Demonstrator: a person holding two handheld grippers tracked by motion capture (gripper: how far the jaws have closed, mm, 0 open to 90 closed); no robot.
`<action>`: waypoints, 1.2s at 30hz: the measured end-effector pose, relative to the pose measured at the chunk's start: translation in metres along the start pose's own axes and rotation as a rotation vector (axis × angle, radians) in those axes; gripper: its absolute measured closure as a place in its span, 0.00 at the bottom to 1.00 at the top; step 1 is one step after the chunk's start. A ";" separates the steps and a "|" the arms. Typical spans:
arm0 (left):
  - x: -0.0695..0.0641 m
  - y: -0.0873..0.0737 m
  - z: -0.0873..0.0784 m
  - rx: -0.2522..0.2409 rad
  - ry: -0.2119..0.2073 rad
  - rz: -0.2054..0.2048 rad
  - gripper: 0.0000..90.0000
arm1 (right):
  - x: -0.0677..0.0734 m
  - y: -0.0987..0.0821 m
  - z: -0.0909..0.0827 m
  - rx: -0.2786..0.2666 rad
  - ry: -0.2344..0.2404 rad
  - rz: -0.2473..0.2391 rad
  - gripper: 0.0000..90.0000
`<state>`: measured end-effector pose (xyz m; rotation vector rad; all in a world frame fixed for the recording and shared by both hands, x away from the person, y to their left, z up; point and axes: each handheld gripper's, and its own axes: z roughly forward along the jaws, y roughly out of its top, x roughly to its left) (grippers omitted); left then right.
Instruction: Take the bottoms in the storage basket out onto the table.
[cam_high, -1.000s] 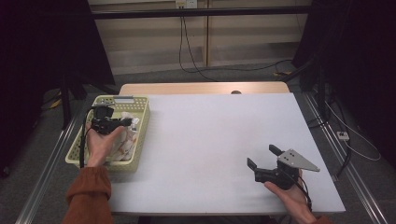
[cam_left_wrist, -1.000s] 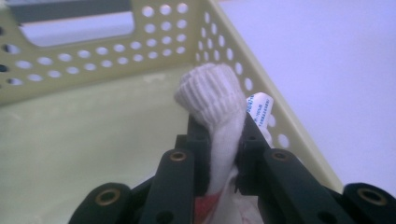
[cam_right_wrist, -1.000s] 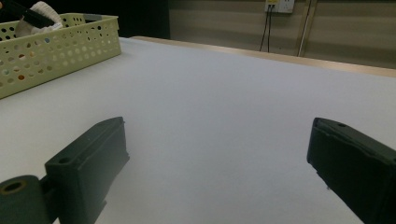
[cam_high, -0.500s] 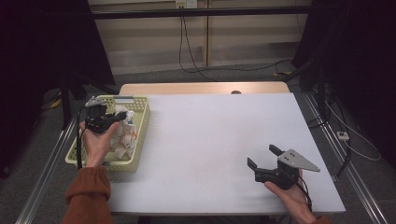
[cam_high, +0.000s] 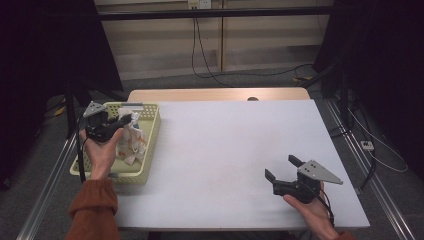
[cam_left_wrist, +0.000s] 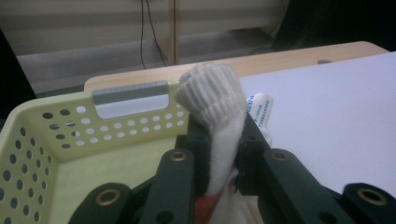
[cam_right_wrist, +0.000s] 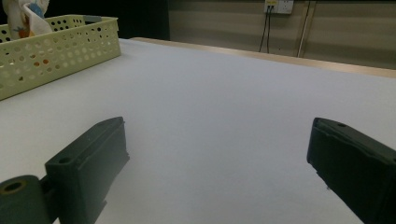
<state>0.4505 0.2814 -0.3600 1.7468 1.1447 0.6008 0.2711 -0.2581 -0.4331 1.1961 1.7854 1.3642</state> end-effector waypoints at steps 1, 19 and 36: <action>-0.001 0.000 -0.001 -0.012 0.001 -0.004 0.89 | 0.000 0.000 0.000 -0.001 0.000 0.001 0.06; -0.005 0.007 -0.018 -0.127 0.034 0.013 0.89 | 0.001 0.001 0.002 -0.004 0.010 -0.009 0.05; -0.008 0.014 -0.031 -0.197 0.040 0.026 0.89 | 0.001 0.000 0.002 -0.003 0.016 -0.012 0.04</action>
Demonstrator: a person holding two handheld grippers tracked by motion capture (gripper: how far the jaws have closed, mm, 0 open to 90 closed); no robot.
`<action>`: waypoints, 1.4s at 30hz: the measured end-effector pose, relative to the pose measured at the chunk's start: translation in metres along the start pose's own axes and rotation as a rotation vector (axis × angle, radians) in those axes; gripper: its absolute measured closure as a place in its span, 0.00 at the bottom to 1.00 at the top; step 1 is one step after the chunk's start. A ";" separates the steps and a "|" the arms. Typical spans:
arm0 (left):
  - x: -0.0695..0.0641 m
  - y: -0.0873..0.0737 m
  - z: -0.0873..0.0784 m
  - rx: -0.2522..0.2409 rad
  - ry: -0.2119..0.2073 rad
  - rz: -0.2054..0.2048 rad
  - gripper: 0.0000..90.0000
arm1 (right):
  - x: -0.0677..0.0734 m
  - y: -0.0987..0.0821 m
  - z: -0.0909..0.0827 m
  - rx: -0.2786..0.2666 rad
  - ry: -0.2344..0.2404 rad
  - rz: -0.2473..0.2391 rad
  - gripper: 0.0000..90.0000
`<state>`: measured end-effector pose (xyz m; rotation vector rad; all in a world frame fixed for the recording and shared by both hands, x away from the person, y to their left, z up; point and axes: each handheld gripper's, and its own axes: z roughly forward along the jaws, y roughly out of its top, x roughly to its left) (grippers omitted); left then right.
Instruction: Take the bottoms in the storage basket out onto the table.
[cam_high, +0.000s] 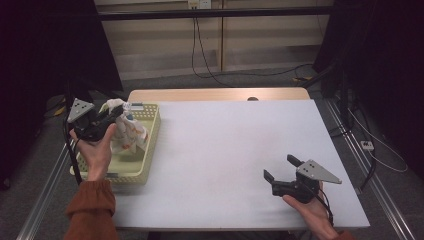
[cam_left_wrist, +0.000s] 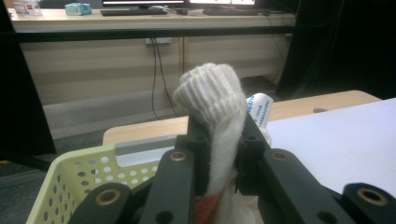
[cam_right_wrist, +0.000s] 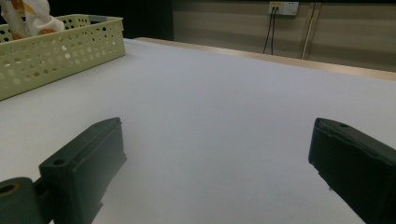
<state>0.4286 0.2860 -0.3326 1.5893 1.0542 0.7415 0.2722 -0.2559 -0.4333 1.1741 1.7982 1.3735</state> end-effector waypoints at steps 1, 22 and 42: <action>0.000 0.001 -0.001 -0.008 0.003 -0.004 0.89 | 0.000 0.000 0.000 0.000 0.001 0.001 0.04; 0.003 0.016 -0.021 -0.094 0.014 -0.021 0.89 | 0.000 0.000 0.000 0.001 0.003 -0.002 0.04; -0.011 0.036 -0.038 -0.172 -0.057 0.022 0.89 | 0.000 0.000 0.000 0.000 0.004 -0.002 0.04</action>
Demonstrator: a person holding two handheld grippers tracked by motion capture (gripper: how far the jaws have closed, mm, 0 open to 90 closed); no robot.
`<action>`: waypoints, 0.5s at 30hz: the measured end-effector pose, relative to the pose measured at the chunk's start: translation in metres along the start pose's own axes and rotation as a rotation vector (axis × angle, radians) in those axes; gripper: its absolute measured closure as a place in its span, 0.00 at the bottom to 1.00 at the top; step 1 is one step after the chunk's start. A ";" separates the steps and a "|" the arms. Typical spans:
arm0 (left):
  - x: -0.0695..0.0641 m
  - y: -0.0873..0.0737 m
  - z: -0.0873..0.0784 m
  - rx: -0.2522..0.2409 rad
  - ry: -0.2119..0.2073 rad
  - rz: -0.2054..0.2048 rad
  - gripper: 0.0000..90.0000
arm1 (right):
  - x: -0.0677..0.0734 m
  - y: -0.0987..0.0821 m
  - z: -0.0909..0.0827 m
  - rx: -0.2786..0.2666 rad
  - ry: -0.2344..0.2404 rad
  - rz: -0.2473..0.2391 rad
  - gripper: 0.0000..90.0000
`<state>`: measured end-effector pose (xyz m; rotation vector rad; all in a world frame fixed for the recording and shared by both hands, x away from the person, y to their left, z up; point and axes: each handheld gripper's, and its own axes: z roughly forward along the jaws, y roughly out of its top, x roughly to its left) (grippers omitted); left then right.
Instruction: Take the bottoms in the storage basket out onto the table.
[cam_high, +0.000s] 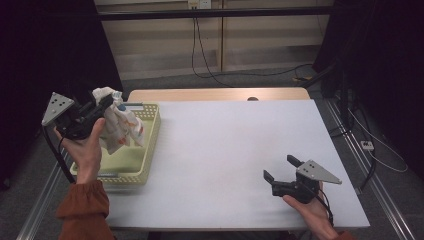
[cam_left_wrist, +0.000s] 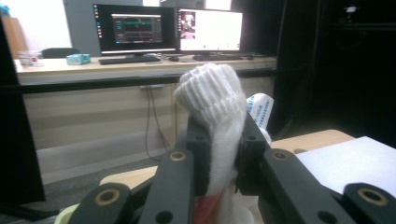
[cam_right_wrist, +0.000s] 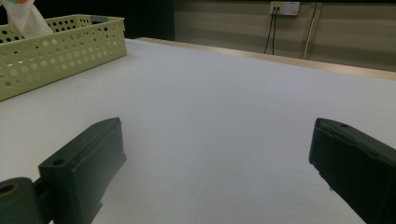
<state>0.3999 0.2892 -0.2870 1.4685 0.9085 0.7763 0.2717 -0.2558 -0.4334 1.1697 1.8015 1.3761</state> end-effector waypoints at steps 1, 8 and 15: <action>-0.001 0.001 0.000 -0.010 -0.009 -0.010 0.89 | 0.000 0.000 0.000 0.000 0.000 0.001 0.04; -0.005 0.009 -0.007 -0.038 -0.018 0.012 0.89 | 0.001 0.000 0.000 -0.002 0.004 0.008 0.04; -0.010 0.016 -0.014 -0.069 -0.022 0.025 0.89 | 0.001 0.000 0.000 -0.002 0.006 0.001 0.04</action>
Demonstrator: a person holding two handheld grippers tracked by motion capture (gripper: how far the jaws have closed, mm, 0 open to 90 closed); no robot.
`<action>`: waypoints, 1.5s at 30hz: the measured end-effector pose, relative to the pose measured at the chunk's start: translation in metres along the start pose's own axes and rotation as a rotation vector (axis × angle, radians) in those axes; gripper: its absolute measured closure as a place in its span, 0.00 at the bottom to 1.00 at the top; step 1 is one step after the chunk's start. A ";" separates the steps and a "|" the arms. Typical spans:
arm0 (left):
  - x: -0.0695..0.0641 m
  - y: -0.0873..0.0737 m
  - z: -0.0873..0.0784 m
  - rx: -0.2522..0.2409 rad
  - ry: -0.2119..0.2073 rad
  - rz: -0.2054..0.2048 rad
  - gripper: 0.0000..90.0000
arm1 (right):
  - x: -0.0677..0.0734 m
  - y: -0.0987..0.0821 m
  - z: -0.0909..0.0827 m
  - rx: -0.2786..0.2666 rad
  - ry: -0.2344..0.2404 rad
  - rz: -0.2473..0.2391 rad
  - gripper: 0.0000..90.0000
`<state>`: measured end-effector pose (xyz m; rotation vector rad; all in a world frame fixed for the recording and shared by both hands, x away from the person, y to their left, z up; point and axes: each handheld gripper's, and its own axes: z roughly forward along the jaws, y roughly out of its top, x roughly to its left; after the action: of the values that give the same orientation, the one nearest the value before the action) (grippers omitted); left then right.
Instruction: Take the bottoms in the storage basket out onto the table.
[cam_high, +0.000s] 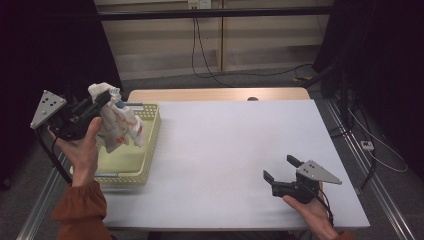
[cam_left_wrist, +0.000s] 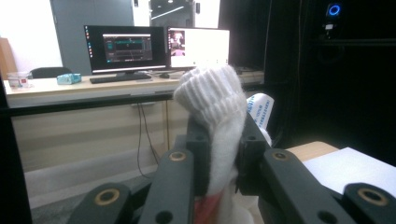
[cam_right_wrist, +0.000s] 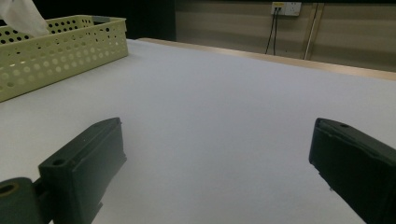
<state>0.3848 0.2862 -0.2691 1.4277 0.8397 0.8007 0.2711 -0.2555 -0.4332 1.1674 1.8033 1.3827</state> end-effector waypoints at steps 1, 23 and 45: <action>-0.001 0.001 -0.001 -0.007 -0.003 0.000 0.89 | 0.000 0.000 0.000 0.000 0.000 0.000 0.04; -0.008 0.017 -0.014 -0.058 -0.001 0.009 0.89 | 0.000 0.000 0.000 0.000 0.001 0.004 0.04; -0.031 0.029 -0.013 -0.039 -0.087 0.015 0.89 | 0.000 0.000 0.001 0.004 0.010 -0.007 0.04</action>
<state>0.3590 0.2658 -0.2390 1.4259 0.7443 0.7571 0.2722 -0.2550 -0.4337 1.1579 1.8161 1.3837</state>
